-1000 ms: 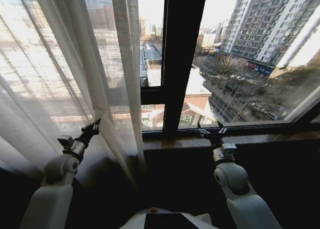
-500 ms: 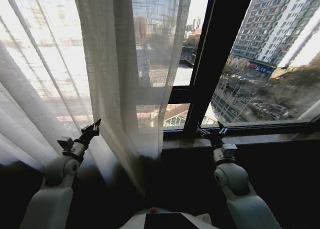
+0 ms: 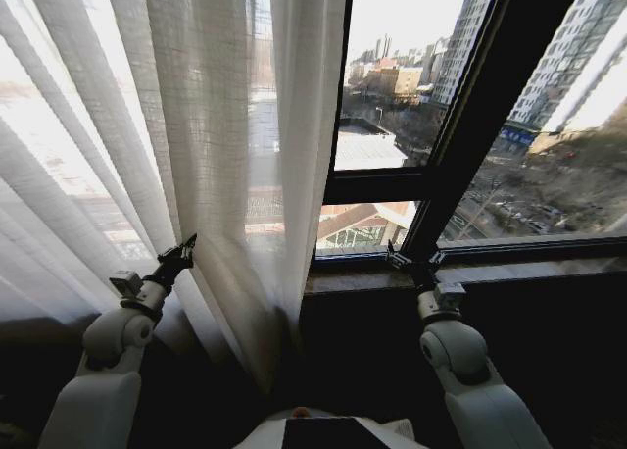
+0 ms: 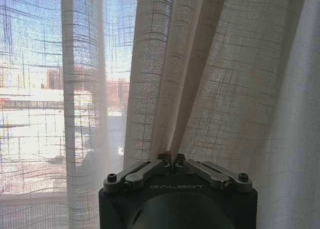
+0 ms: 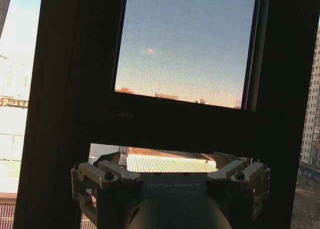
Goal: Open the curtains by pulling them apart, changing their state from closed to fully open.
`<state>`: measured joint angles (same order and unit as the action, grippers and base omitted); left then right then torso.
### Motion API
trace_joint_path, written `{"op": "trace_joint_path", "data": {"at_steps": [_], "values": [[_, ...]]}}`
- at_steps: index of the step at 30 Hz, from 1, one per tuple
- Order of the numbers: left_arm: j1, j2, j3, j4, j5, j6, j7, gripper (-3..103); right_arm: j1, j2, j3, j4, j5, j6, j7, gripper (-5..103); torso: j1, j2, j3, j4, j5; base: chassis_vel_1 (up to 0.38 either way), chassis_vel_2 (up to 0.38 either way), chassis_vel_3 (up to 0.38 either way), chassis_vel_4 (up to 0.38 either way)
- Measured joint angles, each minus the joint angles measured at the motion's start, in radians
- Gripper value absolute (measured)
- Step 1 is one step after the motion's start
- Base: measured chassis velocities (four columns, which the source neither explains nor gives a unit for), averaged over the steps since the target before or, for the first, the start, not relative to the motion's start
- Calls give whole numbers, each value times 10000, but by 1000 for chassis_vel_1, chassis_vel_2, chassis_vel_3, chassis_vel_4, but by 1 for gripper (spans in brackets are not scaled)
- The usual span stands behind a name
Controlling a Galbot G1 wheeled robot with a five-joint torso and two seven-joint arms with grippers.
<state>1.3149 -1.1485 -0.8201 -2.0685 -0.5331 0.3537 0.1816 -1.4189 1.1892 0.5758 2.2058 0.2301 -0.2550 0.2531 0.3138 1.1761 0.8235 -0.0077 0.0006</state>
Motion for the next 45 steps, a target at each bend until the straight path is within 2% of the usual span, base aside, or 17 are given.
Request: {"op": "trace_joint_path", "data": {"at_steps": [29, 34, 37, 42, 45], "values": [[413, -224, -139, -397, 18, -43, -9, 0, -148, -51, -60, 249, 21, -103, 18, 100, 2, -1, 0, 1, -8, 325, 340, -333, -334], [579, -294, -213, -519, 44, -46, -34, 0, -175, -48, -104, 278, 29, -104, 23, 100, 1, 0, -1, 6, -10, 44, 21, -37, -24], [661, -354, -264, -616, 44, -55, -29, 0, -185, -41, -155, 288, 29, -107, 29, 100, 0, -1, 1, -4, 11, -22, -31, 12, 35], [747, -452, -372, -667, 43, -126, -88, 0, -186, -32, -207, 301, 28, -108, 33, 100, 0, -1, 1, -3, 2, -57, -44, 43, 37], [544, -644, -529, -602, -24, -151, -669, 0, -171, -12, -244, 292, 22, -109, 29, 100, 1, -1, 1, 2, -12, 0, 0, 0, 0]]}}
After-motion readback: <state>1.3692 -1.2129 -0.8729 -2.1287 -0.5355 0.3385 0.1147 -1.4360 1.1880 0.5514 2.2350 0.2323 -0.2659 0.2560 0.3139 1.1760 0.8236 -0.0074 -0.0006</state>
